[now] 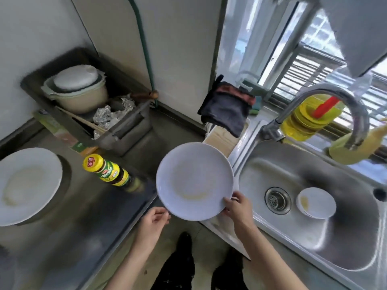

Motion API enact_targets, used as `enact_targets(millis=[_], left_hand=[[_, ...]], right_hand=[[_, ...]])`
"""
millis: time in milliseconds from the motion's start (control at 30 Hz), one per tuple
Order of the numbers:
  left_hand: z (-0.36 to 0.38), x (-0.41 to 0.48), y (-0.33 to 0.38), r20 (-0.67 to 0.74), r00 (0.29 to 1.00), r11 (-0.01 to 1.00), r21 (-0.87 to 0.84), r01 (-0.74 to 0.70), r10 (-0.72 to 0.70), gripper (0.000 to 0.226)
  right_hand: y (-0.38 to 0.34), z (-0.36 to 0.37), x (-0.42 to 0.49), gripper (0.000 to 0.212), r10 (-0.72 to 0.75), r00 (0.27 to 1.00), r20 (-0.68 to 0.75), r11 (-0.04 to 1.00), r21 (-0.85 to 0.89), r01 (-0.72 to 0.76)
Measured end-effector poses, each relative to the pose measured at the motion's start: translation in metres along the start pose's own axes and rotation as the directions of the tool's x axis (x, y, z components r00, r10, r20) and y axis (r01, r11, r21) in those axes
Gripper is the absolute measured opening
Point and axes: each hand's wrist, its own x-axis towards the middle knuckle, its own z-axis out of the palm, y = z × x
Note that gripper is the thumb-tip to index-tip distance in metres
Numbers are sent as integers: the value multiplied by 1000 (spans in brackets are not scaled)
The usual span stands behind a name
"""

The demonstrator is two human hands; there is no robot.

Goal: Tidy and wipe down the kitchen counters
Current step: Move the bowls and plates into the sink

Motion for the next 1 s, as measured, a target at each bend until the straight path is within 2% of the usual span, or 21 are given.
enact_targets(millis=[67,167,267,333,400,467,600,700,933,1000], left_hand=[[14,6,5,54,997,998,22,-51,50,13],[43,10,14,145,982,978,150,-145,123,14],[88,13,24,236,940,879,354,-320,247,22],[123,12,30,318,903,751,510,-420,289,56],[154,10,31,354,902,608,669,-429,246,86],[177,9,26,336,925,499,779,-380,178,101],[197,8,17,236,960,409,870,-277,149,102],[195,10,15,233,962,356,895,-269,140,104],[196,10,13,218,967,368,895,-253,134,116],[197,12,14,209,969,360,901,-244,132,116]], right_hand=[[6,-37,-6,13,25,998,-54,999,41,-23],[14,-96,-16,14,58,987,-148,993,111,-42],[20,-149,-19,11,92,960,-265,983,180,-45],[24,-175,-10,11,117,935,-334,977,210,-47],[27,-193,7,12,133,910,-394,975,218,-48],[30,-202,32,10,160,895,-417,971,229,-66],[38,-207,81,18,248,901,-355,956,242,-168],[49,-205,108,28,281,902,-328,948,239,-208],[79,-207,152,32,365,922,-129,909,262,-324],[86,-205,158,22,390,918,-68,914,148,-378]])
